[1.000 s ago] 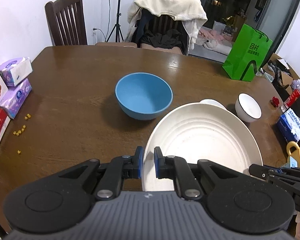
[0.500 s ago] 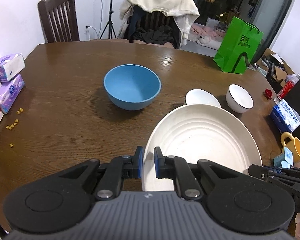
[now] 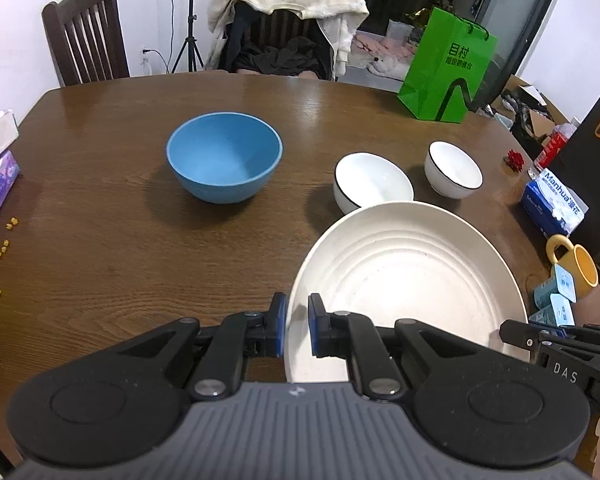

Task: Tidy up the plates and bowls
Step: 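Carry the held white plate with both grippers back past the bowls, then lower the held white plate onto the cream plate with both grippers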

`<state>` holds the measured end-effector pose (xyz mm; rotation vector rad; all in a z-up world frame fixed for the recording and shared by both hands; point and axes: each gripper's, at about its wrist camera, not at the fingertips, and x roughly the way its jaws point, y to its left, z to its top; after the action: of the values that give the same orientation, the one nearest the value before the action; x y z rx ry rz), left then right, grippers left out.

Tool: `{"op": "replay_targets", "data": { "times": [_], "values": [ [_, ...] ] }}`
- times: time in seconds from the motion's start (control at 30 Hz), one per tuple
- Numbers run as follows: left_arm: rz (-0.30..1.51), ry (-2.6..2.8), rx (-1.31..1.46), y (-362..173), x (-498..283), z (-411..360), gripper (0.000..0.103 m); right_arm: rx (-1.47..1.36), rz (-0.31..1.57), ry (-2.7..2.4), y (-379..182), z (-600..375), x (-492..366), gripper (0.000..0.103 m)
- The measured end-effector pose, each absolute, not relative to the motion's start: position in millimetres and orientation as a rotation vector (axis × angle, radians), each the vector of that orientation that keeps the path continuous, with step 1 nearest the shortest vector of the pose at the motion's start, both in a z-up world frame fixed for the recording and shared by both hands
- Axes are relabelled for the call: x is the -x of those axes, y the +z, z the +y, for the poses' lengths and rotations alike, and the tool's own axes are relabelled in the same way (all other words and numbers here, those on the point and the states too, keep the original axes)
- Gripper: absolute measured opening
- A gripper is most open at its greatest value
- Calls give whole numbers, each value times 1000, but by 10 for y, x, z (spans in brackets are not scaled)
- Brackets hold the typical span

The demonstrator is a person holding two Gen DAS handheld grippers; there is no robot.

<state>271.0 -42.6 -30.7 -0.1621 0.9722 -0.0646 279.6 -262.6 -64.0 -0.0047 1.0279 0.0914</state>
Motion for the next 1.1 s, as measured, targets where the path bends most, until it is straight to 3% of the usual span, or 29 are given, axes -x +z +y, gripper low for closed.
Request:
{"op": "replay_targets", "data": {
  "times": [1.1],
  "values": [
    [1069,-144,154,-998,-3048,-806,12,-36,1130,-1,-1306,-3059,-3014,10]
  ]
}}
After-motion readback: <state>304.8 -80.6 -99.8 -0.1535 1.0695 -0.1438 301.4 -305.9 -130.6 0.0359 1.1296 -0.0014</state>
